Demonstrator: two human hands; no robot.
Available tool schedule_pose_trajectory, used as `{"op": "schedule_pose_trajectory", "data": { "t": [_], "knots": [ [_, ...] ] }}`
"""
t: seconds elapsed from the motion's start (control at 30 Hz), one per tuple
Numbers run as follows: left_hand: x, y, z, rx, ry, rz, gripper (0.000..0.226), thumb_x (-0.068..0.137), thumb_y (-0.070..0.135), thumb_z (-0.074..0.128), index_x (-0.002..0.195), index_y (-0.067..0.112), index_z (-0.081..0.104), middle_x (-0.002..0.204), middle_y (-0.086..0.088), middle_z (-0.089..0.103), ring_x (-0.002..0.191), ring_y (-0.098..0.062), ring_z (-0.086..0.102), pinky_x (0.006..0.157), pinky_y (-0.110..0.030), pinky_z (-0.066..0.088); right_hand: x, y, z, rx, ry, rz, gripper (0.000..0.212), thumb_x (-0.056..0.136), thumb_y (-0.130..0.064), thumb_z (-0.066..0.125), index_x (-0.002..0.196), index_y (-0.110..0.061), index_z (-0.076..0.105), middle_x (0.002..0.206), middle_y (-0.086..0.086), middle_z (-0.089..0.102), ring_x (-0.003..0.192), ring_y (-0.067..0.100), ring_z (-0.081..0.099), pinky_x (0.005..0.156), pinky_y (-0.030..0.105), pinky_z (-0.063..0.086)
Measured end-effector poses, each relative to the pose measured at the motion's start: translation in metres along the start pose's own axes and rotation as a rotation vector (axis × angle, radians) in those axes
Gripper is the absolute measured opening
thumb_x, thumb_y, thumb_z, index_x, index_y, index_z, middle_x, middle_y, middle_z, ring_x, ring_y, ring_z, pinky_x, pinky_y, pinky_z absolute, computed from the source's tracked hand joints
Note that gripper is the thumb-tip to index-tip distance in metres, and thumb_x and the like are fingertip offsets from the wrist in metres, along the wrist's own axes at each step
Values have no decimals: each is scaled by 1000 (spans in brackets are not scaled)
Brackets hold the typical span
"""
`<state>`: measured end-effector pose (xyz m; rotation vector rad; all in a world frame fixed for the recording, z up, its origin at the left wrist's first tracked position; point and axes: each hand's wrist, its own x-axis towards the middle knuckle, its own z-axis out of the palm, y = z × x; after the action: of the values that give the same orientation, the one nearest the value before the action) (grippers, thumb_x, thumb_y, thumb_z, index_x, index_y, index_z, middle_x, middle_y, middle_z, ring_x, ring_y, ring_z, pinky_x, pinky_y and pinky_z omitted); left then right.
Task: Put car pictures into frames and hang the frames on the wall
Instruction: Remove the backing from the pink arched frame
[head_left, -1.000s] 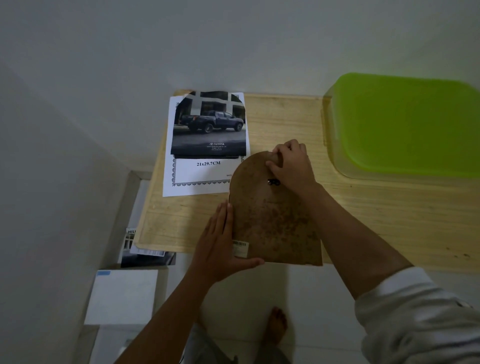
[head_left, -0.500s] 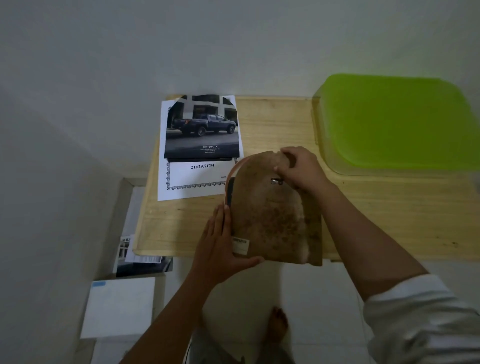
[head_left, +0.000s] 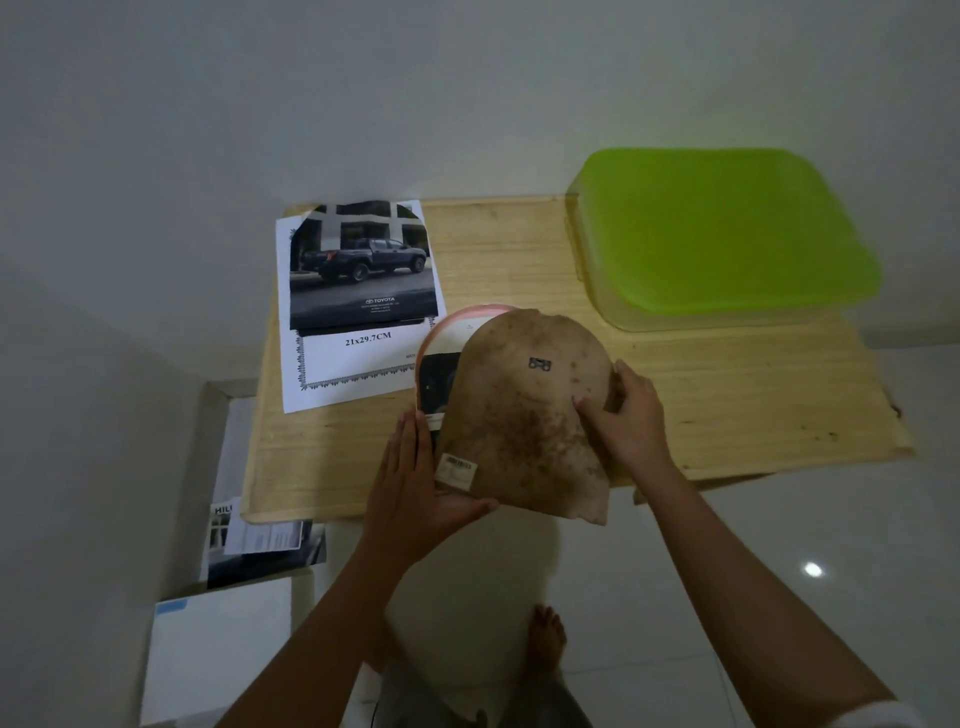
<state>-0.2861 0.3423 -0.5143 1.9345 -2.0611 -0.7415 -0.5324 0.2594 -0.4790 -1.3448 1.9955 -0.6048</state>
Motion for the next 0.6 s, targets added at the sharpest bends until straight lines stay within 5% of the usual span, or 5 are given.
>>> {"op": "schedule_pose_trajectory", "data": {
  "t": [0.37, 0.5, 0.6],
  "knots": [
    [-6, -18, -3, -53, 46, -61, 130, 58, 86, 51, 146, 17, -14, 157, -6, -5, 145, -20, 0, 116, -46, 21, -3, 23, -2, 113, 31, 79, 71, 75, -27, 72, 138, -25, 40, 122, 11, 53, 113, 28, 53, 96, 49, 47],
    [-7, -20, -5, -36, 48, -75, 128, 57, 89, 44, 146, 20, -16, 157, -6, -6, 145, -20, -1, 116, -45, 19, -5, 35, -21, 1, 84, 44, 49, 78, -25, 67, 123, -15, 52, 113, 15, 55, 107, 32, 52, 86, 35, 44],
    [-8, -18, -5, -24, 42, -67, 128, 57, 90, 42, 146, 19, -17, 157, -7, -5, 144, -20, -1, 116, -44, 17, -13, 31, -23, -106, 144, 8, 47, 84, -16, 61, 128, -5, 47, 133, 20, 40, 126, 34, 36, 99, 35, 34]
  ]
}}
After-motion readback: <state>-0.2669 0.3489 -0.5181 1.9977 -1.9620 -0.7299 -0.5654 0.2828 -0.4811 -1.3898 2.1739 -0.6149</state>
